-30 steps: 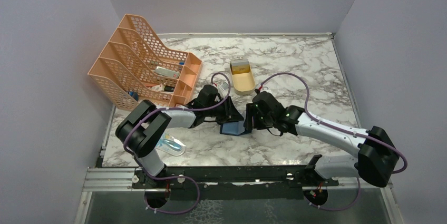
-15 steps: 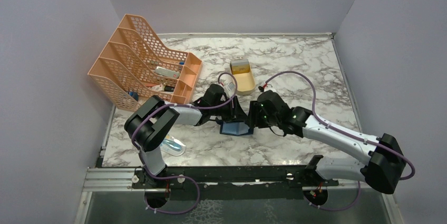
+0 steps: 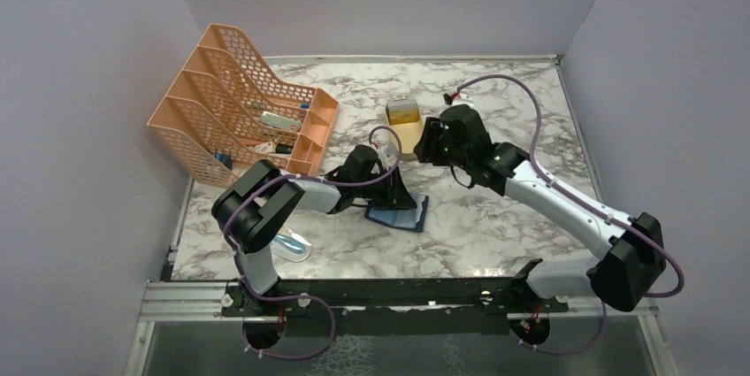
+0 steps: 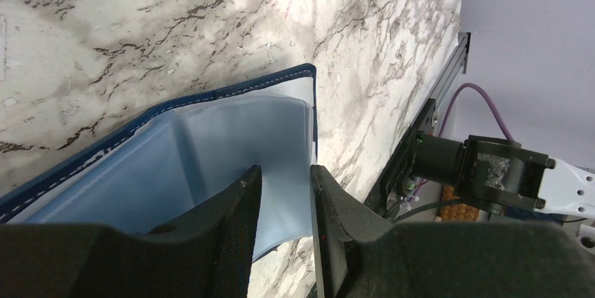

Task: Put the credit cards into the card holder
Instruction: Move the storage box to the center of the board.

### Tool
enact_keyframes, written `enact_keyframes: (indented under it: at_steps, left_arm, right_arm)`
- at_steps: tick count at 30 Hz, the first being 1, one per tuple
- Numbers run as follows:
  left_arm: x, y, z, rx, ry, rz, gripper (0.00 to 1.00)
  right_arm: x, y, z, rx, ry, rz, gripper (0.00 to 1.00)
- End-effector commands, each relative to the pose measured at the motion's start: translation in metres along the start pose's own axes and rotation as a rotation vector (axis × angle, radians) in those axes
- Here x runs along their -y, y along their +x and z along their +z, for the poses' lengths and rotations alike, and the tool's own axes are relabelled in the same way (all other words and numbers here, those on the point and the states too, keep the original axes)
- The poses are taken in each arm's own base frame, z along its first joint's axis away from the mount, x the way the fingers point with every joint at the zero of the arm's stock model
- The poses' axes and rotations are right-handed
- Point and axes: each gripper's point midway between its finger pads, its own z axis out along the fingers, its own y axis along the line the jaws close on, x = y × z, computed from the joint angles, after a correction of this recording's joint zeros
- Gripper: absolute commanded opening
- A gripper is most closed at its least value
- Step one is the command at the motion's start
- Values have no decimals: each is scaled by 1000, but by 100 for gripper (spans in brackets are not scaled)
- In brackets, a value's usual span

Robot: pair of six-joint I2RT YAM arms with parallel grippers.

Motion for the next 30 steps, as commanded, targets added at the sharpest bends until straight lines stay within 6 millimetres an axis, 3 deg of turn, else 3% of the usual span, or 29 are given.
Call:
enact_keyframes:
  at_steps: [1, 4, 13, 19, 22, 24, 28, 30]
  left_arm:
    - [13, -5, -1, 17, 35, 37, 38]
    - [13, -5, -3, 21, 35, 44, 40]
    - [12, -3, -10, 39, 22, 68, 46]
    - [1, 1, -11, 26, -20, 78, 46]
    - [9, -3, -17, 43, -15, 98, 46]
    - [9, -4, -18, 47, -24, 103, 45]
    - [14, -11, -19, 60, -30, 105, 44]
    - [17, -15, -18, 66, -30, 105, 42]
  right_arm:
    - [-15, 5, 13, -35, -58, -12, 45]
    - [-4, -1, 32, -30, -27, -30, 45]
    - [25, -42, 82, -14, -34, -100, 45]
    - [25, -60, 106, 47, -122, -231, 45]
    - [23, -63, 109, 10, -116, -192, 43]
    - [24, -52, 104, -67, -87, -87, 43]
    - [21, -12, 79, -209, -96, 67, 44]
    - [17, -4, 57, -194, -132, 100, 44]
